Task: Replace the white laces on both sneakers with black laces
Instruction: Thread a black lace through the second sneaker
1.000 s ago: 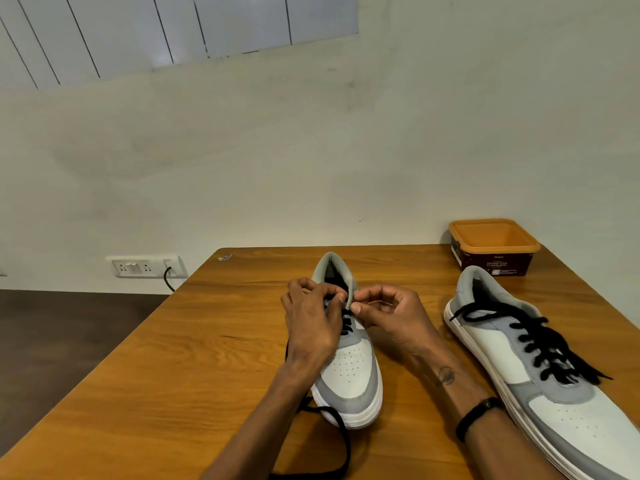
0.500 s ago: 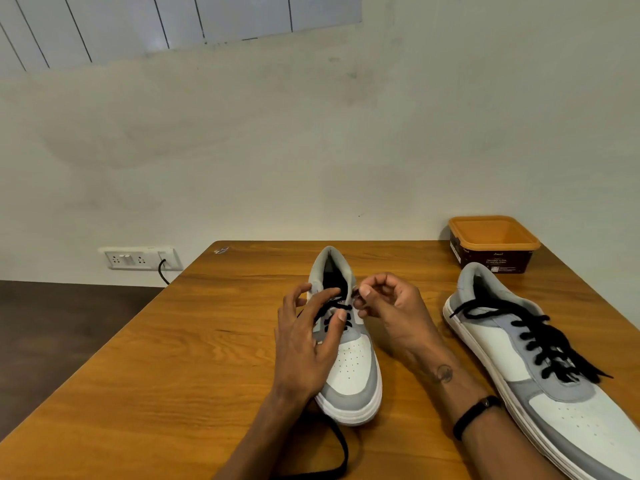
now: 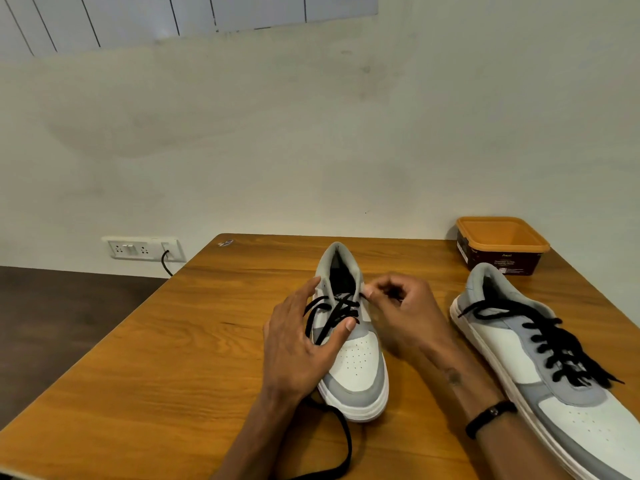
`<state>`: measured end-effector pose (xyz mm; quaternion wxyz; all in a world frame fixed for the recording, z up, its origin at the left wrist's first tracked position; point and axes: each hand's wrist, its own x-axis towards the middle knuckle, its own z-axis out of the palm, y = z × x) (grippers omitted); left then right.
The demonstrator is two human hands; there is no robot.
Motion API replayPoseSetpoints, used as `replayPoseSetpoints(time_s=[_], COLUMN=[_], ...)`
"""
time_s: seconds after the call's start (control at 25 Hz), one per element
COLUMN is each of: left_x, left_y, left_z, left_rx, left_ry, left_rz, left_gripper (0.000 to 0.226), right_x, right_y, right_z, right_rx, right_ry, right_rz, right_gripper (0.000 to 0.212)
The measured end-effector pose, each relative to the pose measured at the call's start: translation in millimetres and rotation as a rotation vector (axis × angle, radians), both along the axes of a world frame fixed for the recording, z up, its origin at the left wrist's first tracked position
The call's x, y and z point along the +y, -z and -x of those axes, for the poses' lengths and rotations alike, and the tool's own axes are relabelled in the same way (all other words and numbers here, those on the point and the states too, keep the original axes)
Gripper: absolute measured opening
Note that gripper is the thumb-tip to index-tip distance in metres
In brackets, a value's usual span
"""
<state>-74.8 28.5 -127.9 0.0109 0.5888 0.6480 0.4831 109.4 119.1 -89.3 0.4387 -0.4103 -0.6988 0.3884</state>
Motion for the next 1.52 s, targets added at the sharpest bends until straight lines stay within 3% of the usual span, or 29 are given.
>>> replayPoseSetpoints(time_s=[0.2, 0.32, 0.36, 0.4, 0.52, 0.56, 0.6, 0.68, 0.76, 0.84, 1.0, 1.12, 1.2, 1.28, 1.36, 1.44, 1.52], left_x=[-3.2, -1.9, -1.3, -0.8, -0.9, -1.2, -1.5, -1.0, -0.2, -0.1, -0.8, -0.5, -0.9, -1.8, -2.5, -3.5, -3.6], left_y=[0.0, 1.6, 2.8, 3.7, 4.1, 4.1, 4.4, 5.3, 5.5, 5.0, 4.7, 5.0, 4.5, 3.1, 2.3, 1.2, 1.0], left_z=[0.5, -0.8, -0.3, -0.1, -0.2, 0.2, 0.5, 1.3, 1.5, 1.1, 0.8, 0.9, 0.4, -0.2, 0.5, -0.2, -0.6], left_rx=[-0.013, -0.014, -0.025, -0.038, -0.077, -0.089, -0.097, -0.104, -0.117, -0.129, -0.137, -0.142, -0.149, -0.162, -0.183, -0.19, -0.183], left_ry=[-0.005, -0.009, -0.009, -0.005, 0.013, 0.015, 0.016, 0.021, 0.028, 0.033, 0.034, 0.035, 0.034, 0.035, 0.043, 0.056, 0.051], left_rz=[0.047, 0.059, 0.062, 0.066, 0.072, 0.074, 0.074, 0.071, 0.072, 0.065, 0.058, 0.067, 0.071, 0.077, 0.082, 0.08, 0.08], left_gripper=[0.077, 0.079, 0.08, 0.079, 0.077, 0.076, 0.076, 0.076, 0.076, 0.079, 0.079, 0.08, 0.08, 0.081, 0.082, 0.08, 0.08], right_x=[0.0, 2.3, 5.4, 10.7, 23.0, 23.8, 23.8, 16.0, 3.1, -5.7, -6.3, -1.2, 6.1, 13.9, 19.6, 22.0, 24.2], right_y=[4.8, 12.6, 17.2, 18.8, 8.5, 6.5, 5.4, 4.8, 5.1, 4.5, 2.1, 4.6, 10.8, 14.6, 12.2, 6.1, 1.8], right_z=[4.2, 5.9, 8.1, 8.9, 0.7, -3.5, -6.4, -3.7, 5.5, 10.9, 2.4, -3.2, -5.0, -3.8, -2.4, -5.9, -12.5], right_rx=[-0.323, -0.268, -0.152, 0.08, 1.049, 1.212, 1.233, 0.943, 0.366, -0.013, -0.337, -0.471, -0.313, -0.022, 0.506, 1.104, 1.388], right_ry=[0.021, 0.163, 0.235, 0.303, 0.261, 0.195, 0.142, 0.05, 0.056, 0.03, -0.004, 0.078, 0.188, 0.302, 0.311, 0.177, 0.092], right_rz=[-0.316, -0.345, -0.262, -0.102, 0.517, 0.643, 0.702, 0.593, 0.253, -0.05, -0.327, -0.322, -0.223, -0.01, 0.353, 0.691, 0.807], right_gripper=[0.012, 0.01, 0.011, 0.012, 0.016, 0.015, 0.012, 0.017, 0.02, 0.016, 0.012, 0.01, 0.011, 0.014, 0.015, 0.019, 0.027])
